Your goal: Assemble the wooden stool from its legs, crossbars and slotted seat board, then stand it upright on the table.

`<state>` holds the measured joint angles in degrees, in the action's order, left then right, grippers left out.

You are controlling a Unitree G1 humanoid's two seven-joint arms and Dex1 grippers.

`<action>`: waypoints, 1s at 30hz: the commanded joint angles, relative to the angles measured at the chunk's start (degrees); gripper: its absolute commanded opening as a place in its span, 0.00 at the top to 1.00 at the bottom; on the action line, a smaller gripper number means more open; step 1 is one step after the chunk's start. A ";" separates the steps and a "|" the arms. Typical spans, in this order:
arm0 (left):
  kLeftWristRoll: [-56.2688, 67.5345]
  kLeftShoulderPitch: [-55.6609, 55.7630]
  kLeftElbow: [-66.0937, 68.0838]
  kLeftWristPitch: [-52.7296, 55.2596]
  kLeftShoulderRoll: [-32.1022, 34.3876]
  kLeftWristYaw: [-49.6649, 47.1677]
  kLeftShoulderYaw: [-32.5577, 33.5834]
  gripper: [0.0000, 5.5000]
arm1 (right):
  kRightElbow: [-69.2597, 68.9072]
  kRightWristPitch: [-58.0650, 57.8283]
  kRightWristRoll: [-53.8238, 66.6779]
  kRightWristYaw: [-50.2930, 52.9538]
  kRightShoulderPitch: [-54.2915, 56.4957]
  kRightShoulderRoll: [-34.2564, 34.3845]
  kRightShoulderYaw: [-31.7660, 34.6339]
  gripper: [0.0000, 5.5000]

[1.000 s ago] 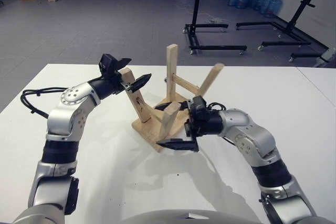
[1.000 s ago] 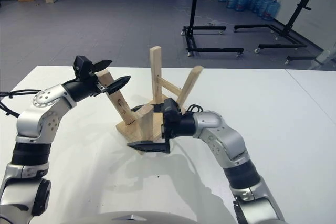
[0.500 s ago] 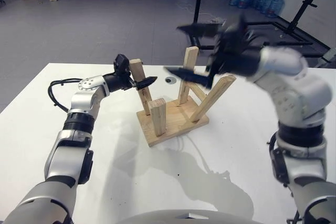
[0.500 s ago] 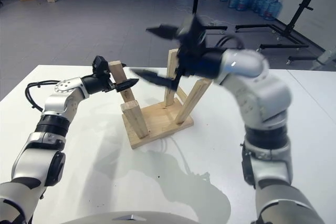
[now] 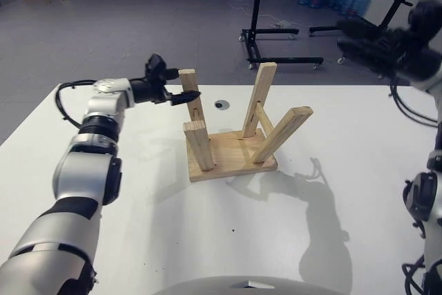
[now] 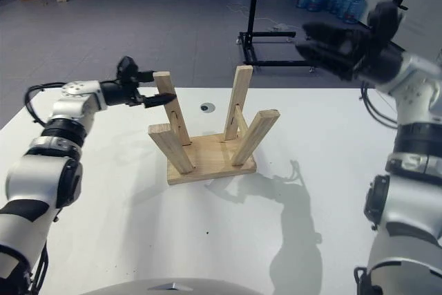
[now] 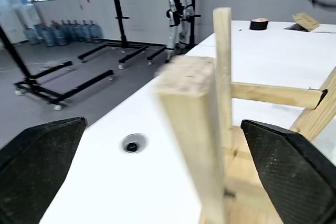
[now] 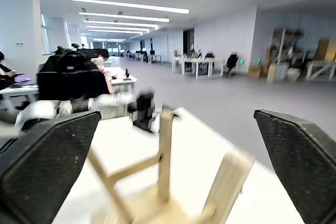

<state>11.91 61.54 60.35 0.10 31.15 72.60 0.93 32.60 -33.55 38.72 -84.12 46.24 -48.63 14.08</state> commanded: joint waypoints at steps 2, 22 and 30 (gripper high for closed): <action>11.91 -18.28 -32.76 17.35 13.66 6.40 9.60 0.02 | 2.12 2.63 -1.81 -5.79 -8.02 -2.14 0.61 0.02; 23.93 -50.06 -88.67 36.54 0.56 -23.73 3.53 0.02 | -16.21 8.58 -3.64 0.95 -17.31 13.74 -7.94 0.02; 29.19 -50.29 -86.94 37.14 -0.43 -23.50 3.57 0.10 | -17.60 4.68 -2.52 4.02 -19.30 13.30 -7.23 0.20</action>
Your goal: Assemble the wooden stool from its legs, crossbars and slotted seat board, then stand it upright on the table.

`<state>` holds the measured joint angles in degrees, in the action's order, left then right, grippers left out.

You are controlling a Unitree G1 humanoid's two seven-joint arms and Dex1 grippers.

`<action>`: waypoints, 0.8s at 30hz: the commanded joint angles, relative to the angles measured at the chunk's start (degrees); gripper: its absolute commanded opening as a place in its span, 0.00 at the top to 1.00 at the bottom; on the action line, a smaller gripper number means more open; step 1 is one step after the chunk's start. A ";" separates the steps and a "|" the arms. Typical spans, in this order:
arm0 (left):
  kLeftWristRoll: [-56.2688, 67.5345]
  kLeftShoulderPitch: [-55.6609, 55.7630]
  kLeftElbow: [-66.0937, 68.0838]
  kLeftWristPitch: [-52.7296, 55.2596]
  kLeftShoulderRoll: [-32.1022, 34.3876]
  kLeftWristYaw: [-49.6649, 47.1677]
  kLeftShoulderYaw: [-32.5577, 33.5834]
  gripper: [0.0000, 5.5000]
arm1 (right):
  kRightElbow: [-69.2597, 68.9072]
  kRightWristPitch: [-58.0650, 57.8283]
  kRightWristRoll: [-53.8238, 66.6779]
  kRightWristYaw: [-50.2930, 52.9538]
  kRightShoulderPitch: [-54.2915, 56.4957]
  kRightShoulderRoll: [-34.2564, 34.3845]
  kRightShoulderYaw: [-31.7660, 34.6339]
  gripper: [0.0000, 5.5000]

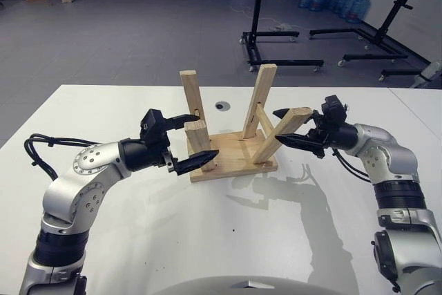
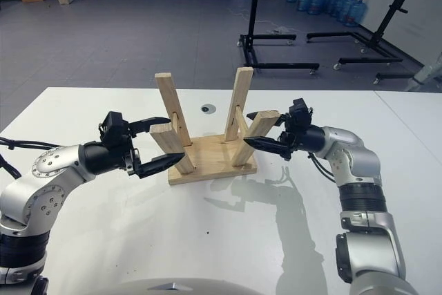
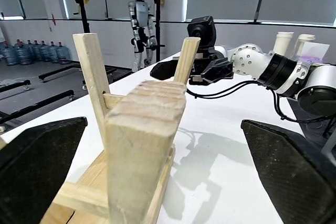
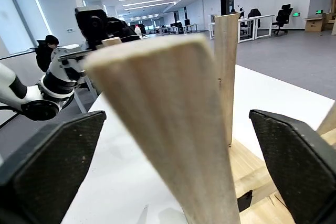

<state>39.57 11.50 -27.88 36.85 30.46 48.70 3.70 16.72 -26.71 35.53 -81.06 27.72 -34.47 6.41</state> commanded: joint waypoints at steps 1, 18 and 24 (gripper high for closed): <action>2.05 -0.54 1.87 0.49 0.28 0.69 0.74 0.13 | -1.97 -2.84 0.59 1.01 -1.14 -0.97 0.14 0.23; 13.65 5.26 8.70 15.67 3.67 -0.09 2.51 0.59 | -8.72 -19.40 4.53 3.58 -0.08 -3.55 -1.46 0.65; 30.24 15.01 13.62 27.74 3.14 -14.02 12.31 0.69 | -10.92 -41.17 12.72 16.19 7.19 -2.06 1.28 0.71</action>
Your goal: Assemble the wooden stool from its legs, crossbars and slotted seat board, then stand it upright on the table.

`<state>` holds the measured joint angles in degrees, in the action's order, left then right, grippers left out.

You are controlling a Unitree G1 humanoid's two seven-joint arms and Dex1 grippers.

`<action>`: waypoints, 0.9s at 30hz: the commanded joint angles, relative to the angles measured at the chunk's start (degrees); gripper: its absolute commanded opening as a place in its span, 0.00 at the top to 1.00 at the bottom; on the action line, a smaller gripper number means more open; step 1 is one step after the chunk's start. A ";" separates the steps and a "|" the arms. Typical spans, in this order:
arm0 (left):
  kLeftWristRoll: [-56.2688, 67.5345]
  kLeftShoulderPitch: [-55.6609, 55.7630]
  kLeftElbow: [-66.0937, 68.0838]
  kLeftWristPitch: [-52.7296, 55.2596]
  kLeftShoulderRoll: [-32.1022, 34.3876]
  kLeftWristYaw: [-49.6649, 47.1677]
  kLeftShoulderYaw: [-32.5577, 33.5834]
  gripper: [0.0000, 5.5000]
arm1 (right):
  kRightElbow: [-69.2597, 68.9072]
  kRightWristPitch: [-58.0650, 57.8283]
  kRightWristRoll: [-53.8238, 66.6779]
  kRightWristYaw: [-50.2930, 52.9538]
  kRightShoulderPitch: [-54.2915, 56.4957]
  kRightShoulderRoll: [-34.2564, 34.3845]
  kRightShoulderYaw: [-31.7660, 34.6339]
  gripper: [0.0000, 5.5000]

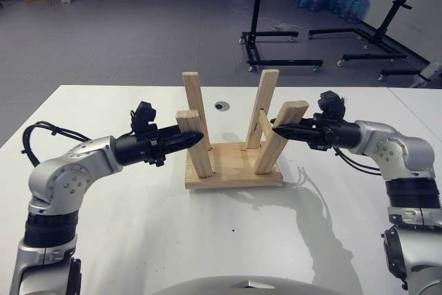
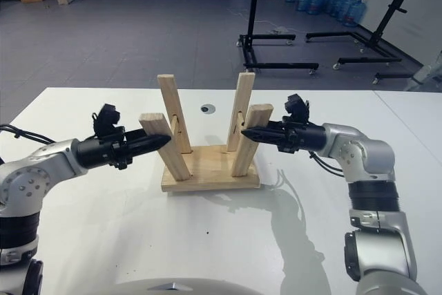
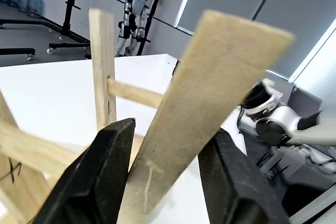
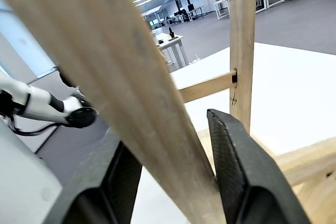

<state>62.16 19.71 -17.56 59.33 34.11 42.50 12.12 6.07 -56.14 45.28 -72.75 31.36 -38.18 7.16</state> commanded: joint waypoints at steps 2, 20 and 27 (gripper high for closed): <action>13.07 11.36 7.75 7.99 -1.07 -14.83 6.11 0.72 | 1.28 -18.53 4.61 14.03 6.52 3.67 2.45 0.75; 12.92 9.96 29.98 14.20 -13.08 -36.54 6.00 0.68 | 30.73 -20.70 -5.19 34.66 12.30 16.51 5.86 0.60; 13.15 12.41 30.69 12.99 -12.33 -34.76 9.33 0.49 | 31.27 -21.30 -2.34 33.98 14.59 14.29 9.41 0.35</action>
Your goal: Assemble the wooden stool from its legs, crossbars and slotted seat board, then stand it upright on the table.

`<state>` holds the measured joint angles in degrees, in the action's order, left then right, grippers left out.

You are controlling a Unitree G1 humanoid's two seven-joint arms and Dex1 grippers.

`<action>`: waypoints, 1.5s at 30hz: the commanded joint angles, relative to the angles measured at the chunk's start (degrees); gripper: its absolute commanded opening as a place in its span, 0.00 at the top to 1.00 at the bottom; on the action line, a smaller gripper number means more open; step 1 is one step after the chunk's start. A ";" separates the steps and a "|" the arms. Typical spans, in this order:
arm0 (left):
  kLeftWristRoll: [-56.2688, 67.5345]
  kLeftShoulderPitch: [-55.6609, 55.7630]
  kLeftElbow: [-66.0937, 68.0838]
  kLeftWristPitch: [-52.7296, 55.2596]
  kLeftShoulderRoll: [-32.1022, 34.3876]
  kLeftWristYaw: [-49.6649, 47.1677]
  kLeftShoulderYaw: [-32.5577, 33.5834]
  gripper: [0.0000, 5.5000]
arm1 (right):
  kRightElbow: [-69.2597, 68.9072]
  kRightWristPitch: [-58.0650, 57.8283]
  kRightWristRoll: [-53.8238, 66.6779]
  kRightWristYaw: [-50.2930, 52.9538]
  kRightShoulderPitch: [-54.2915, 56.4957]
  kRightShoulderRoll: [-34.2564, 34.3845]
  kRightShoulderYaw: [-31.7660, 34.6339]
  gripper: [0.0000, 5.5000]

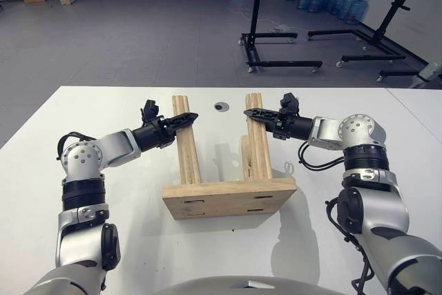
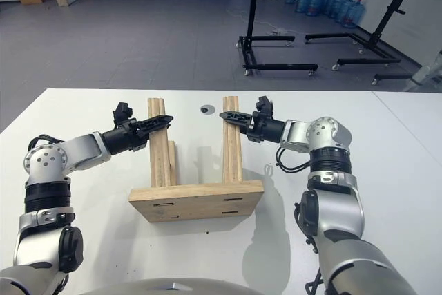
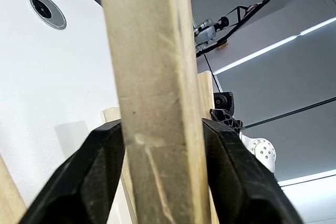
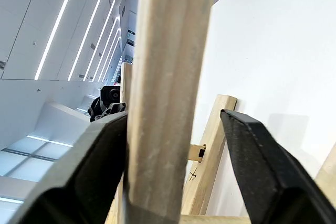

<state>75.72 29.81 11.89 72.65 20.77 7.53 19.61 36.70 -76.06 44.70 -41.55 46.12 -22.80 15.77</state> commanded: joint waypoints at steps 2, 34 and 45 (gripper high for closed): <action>-0.26 4.38 2.38 -1.06 1.72 0.45 3.48 0.43 | 0.29 -1.88 -0.73 3.29 1.37 -1.43 2.82 0.28; -51.93 -57.11 -31.85 -58.00 23.26 53.85 -8.05 0.02 | -34.55 59.46 -17.66 -41.64 -52.28 -23.56 -5.28 0.02; -47.38 -46.22 -37.77 -52.15 19.64 50.60 -16.68 0.02 | -43.55 56.27 -15.21 -36.60 -49.92 -17.34 -14.46 0.02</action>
<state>28.41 -18.75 -25.85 19.68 40.37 58.38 4.09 -6.24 -19.51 29.31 -79.36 -5.44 -40.91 2.24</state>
